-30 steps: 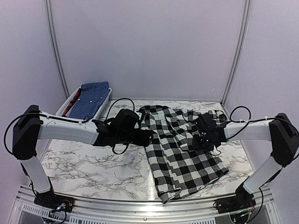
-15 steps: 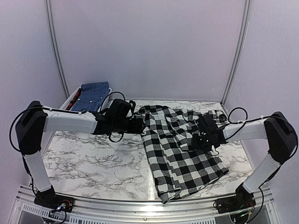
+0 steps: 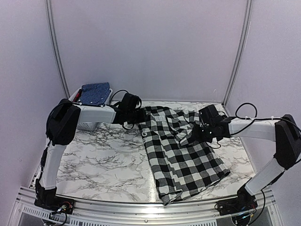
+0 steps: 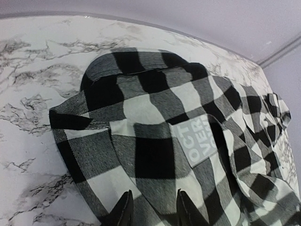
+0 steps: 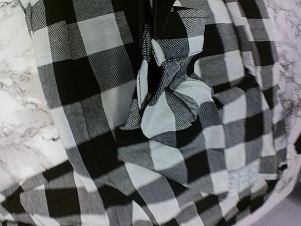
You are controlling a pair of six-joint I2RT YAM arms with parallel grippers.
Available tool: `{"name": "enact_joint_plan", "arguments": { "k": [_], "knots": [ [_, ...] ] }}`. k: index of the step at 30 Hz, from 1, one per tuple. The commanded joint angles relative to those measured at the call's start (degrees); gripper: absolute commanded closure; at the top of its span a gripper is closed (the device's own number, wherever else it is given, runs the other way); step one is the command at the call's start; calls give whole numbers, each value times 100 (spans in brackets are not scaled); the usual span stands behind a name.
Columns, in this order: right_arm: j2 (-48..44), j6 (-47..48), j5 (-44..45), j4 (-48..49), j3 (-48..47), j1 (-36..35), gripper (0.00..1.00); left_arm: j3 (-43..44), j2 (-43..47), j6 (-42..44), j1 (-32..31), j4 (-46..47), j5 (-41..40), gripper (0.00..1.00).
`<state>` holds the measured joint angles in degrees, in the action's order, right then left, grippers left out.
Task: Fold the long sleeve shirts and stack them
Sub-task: Fold the flattened shirt at the center of the board.
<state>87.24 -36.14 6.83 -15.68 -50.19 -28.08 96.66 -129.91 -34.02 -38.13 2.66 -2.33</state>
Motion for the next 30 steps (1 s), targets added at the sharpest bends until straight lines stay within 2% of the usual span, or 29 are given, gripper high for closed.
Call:
{"name": "enact_joint_plan", "arguments": {
  "k": [1,8,11,18,23,30],
  "knots": [
    [-391,-43,-406,-194,-624,30,100,586,-631,-376,205,-107,215,70],
    [-734,-304,-1132,-140,-1148,36,100,1317,-1344,-718,548,-200,648,70],
    [-789,-429,-1408,-129,-1376,-65,100,1924,-1715,-774,640,-568,772,70],
    [-912,-621,-1468,-161,-1438,-883,100,3109,-2473,-1045,888,-905,1166,69],
    [-963,-761,-1465,-122,-904,-1585,100,3429,-2662,-1062,971,-1028,1289,68],
    [-1297,-1531,-1528,493,530,-2297,100,3318,-2561,-938,983,-1083,1367,68]
  ]
}}
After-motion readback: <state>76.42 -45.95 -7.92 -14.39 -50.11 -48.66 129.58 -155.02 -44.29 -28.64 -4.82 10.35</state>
